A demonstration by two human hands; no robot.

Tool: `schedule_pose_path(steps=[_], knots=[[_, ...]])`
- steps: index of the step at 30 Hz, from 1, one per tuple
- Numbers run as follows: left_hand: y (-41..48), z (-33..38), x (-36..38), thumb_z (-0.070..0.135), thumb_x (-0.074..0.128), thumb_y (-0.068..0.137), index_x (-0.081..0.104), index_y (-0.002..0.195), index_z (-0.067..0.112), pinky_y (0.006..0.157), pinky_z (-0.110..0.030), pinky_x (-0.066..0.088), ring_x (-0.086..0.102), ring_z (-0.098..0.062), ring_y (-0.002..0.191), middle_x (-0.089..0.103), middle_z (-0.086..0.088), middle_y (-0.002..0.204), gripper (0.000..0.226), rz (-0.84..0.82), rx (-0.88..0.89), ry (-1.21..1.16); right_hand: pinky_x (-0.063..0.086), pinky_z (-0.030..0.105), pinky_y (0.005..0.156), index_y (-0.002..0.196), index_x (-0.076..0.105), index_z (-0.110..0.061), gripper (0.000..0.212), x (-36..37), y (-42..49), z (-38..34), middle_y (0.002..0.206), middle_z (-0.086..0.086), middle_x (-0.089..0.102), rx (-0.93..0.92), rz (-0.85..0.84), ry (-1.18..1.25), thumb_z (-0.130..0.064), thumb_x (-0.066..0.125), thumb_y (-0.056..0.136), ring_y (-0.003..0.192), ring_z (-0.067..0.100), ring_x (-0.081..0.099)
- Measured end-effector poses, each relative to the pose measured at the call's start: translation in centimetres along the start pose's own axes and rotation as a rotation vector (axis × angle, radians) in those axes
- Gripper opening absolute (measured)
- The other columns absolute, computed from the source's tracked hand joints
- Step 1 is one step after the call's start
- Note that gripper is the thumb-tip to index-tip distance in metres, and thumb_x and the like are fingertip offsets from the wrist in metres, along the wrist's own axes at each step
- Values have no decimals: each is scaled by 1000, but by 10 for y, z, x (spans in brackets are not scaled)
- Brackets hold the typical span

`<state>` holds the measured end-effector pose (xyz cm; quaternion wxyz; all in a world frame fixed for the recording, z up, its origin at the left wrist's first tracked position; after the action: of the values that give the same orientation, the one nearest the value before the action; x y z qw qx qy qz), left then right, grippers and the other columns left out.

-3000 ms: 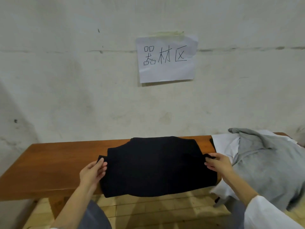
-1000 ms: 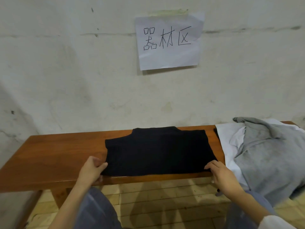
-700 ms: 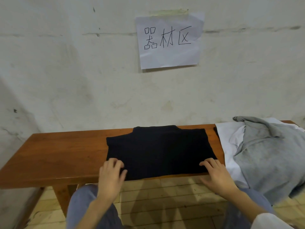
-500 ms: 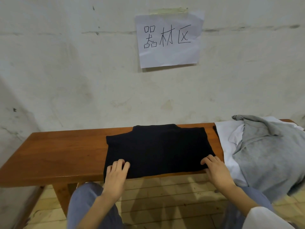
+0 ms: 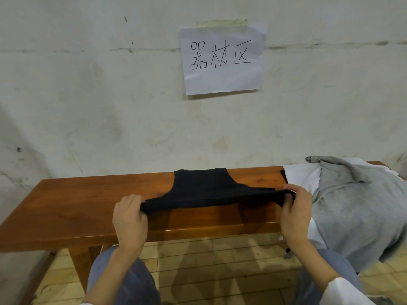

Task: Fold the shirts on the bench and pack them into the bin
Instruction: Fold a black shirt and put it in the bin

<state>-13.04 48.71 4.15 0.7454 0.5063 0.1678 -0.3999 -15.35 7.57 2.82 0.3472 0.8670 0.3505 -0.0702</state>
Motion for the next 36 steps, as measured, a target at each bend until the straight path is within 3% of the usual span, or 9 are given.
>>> schedule_pose_path(steps=[3, 9, 17, 21, 24, 29, 31, 33, 36], knots=[[8, 13, -22, -26, 50, 59, 51, 65, 7, 59, -27, 18, 37, -18, 66, 51, -7, 64, 33, 133, -4, -45, 36, 25, 81, 103, 55, -9, 18, -11, -1, -12, 99, 0, 52, -23, 61, 45, -4, 40, 94, 92, 17, 48], [11, 26, -51, -8, 31, 62, 50, 63, 5, 60, -28, 21, 33, -14, 68, 48, -8, 60, 23, 318, 44, -176, 34, 11, 83, 98, 51, -14, 22, -33, -2, -31, 96, 4, 53, -79, 169, 95, 0, 36, 91, 91, 15, 47], [9, 16, -31, -8, 34, 62, 48, 61, 6, 56, -27, 25, 34, -14, 63, 46, -4, 59, 20, 221, -24, -206, 38, 22, 80, 103, 61, -4, 27, -26, 6, -25, 94, -1, 55, -138, 118, 2, -12, 37, 94, 89, 13, 48], [34, 3, -10, -17, 41, 66, 48, 60, 7, 50, -19, 28, 39, -13, 53, 47, -4, 56, 25, 111, -122, -246, 40, 32, 79, 101, 66, -7, 34, 3, 36, -26, 93, 9, 64, -159, 43, -90, -18, 36, 90, 87, 24, 54], [78, -14, 34, -16, 46, 66, 53, 66, 1, 49, -29, 25, 39, -20, 54, 54, -13, 62, 18, -19, -170, -19, 40, 41, 81, 101, 68, -11, 31, 51, 76, -29, 96, 12, 66, -166, -59, -227, -15, 39, 89, 88, 32, 57], [95, -49, 133, -3, 51, 74, 50, 124, 4, 98, -49, 31, 47, -38, 116, 48, -23, 128, 51, -383, -189, 365, 15, 51, 112, 141, 39, -14, 47, 139, 87, -3, 146, 15, 36, 26, -317, -627, -14, 47, 96, 139, 35, 24], [75, -30, 162, 5, 45, 81, 56, 123, 6, 106, -55, 29, 41, -37, 128, 47, -20, 136, 43, -457, -7, 329, 5, 51, 116, 149, 20, -10, 57, 165, 59, 5, 157, 15, 13, 62, -449, -694, -22, 42, 98, 146, 34, 3], [46, -9, 187, 28, 35, 95, 57, 128, 13, 114, -53, 23, 34, -29, 138, 43, -12, 146, 42, -577, 191, 256, 3, 49, 118, 151, 11, -10, 60, 190, 18, 9, 159, 13, 3, 57, -606, -652, -33, 33, 101, 147, 31, -4], [22, -4, 206, 71, -20, 78, 22, 150, 26, 118, -40, -2, 2, -15, 147, 8, 7, 158, 94, -752, 230, 222, -2, 49, 117, 153, 2, -13, 69, 204, -26, 29, 160, 10, -3, 119, -771, -679, -53, 19, 99, 147, 29, -7]])
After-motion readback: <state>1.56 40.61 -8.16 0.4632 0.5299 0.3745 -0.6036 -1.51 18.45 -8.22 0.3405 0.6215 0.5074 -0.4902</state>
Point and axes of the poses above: each hand's wrist, its own y-axis towards the middle knuckle, its own x-axis out of the palm, z = x × y, the point moved 8 cm from there along y, towards the middle knuckle
